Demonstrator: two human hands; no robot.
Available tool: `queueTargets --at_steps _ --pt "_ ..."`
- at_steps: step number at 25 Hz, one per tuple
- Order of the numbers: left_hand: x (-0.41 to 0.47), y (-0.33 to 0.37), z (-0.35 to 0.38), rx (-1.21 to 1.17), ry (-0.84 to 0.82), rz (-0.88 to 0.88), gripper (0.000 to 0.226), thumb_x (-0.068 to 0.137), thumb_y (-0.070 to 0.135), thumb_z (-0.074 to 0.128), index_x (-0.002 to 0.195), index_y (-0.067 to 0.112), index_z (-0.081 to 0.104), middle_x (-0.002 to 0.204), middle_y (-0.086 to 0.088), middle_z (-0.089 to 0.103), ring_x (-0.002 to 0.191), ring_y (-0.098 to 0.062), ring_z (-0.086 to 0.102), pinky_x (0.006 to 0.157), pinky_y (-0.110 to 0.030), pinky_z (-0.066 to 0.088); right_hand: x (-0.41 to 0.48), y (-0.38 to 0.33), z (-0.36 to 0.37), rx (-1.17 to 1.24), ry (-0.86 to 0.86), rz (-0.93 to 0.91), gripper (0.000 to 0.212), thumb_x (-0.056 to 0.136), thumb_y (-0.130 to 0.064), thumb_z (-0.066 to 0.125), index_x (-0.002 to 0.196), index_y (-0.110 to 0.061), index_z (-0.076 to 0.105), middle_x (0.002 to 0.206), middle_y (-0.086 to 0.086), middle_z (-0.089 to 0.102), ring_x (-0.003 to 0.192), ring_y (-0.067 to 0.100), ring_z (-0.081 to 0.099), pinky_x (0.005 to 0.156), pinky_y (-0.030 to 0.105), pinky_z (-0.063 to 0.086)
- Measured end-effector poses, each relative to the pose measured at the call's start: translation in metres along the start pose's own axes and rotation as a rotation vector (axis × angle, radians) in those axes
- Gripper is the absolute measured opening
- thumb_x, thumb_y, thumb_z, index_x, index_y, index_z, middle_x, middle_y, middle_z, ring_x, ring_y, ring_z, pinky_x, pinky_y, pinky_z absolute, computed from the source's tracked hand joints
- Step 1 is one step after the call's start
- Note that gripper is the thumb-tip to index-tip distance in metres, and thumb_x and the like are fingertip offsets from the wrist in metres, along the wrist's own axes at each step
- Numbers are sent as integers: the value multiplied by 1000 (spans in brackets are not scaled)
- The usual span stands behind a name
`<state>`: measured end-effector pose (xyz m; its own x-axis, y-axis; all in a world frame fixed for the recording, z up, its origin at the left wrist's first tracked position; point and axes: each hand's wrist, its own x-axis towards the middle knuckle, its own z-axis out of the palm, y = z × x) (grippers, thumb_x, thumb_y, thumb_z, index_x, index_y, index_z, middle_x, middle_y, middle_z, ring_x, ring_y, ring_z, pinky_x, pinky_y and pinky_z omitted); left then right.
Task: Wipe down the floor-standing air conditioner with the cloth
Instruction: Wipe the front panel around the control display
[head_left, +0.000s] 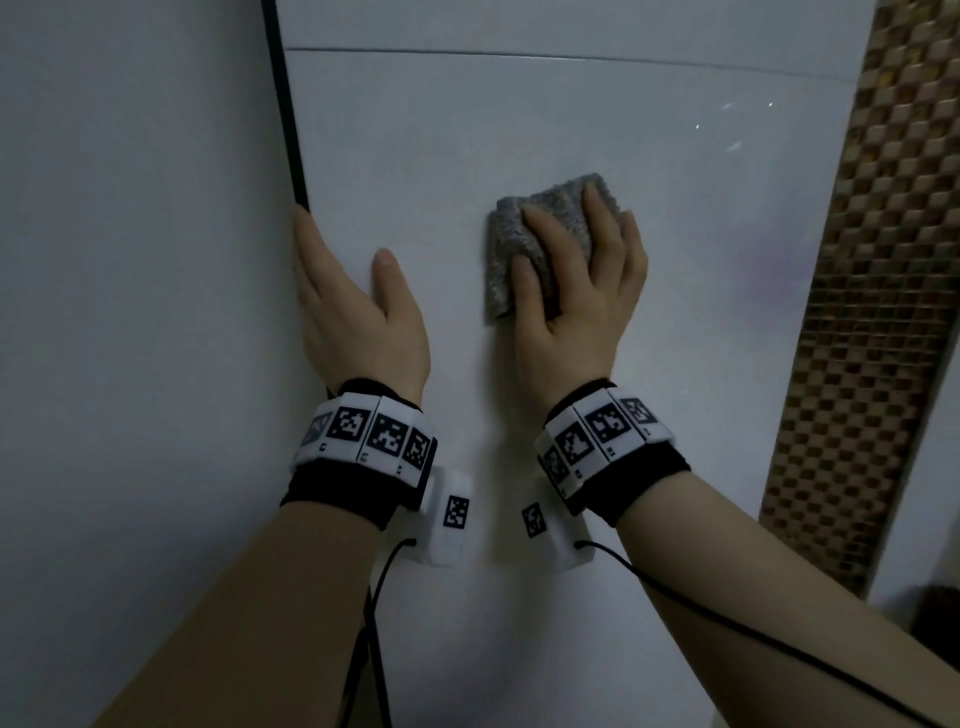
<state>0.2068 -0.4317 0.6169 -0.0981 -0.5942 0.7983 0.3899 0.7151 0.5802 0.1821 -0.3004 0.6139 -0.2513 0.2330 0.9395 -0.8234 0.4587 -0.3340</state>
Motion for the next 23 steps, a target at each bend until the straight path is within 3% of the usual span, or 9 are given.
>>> queueTargets --at_steps 2,6,11,15,19,23 --pt "2 -3 -3 -70 -11 -11 61 94 34 40 149 15 23 152 0 31 134 -7 32 94 5 14 5 6 -4 3 11 -8 31 90 -22 59 120 -21 62 145 9 40 137 35 24 113 53 19" --pt "4 -8 -8 -219 -37 -3 53 95 23 39 146 14 31 142 9 39 115 21 31 91 7 21 10 -5 -1 14 161 149 31 90 -22 58 121 -21 62 145 10 39 135 35 27 113 47 20" --pt "10 -19 -15 -269 -126 24 49 98 22 31 147 15 31 150 1 37 130 1 36 99 0 24 -4 -16 11 -4 -9 -25 31 89 -22 59 120 -21 62 145 9 40 137 35 24 112 54 19" --pt "5 -32 -20 -367 -232 22 46 102 18 25 148 12 26 153 -1 29 139 -5 26 108 -7 18 -3 -25 14 24 116 116 31 90 -21 58 120 -21 62 145 11 40 137 36 26 112 53 19" --pt "7 -35 -20 -421 -265 7 46 102 16 25 148 11 26 154 -2 28 141 -8 25 114 -15 18 -13 -30 23 -7 11 3 31 89 -23 59 120 -22 63 145 9 40 137 35 24 112 54 18" --pt "10 -36 -24 -509 -313 -38 46 101 15 29 147 10 29 153 -5 29 142 -12 26 118 -27 20 -5 -36 24 21 123 112 31 90 -23 59 121 -22 62 145 9 40 137 35 25 113 51 19"
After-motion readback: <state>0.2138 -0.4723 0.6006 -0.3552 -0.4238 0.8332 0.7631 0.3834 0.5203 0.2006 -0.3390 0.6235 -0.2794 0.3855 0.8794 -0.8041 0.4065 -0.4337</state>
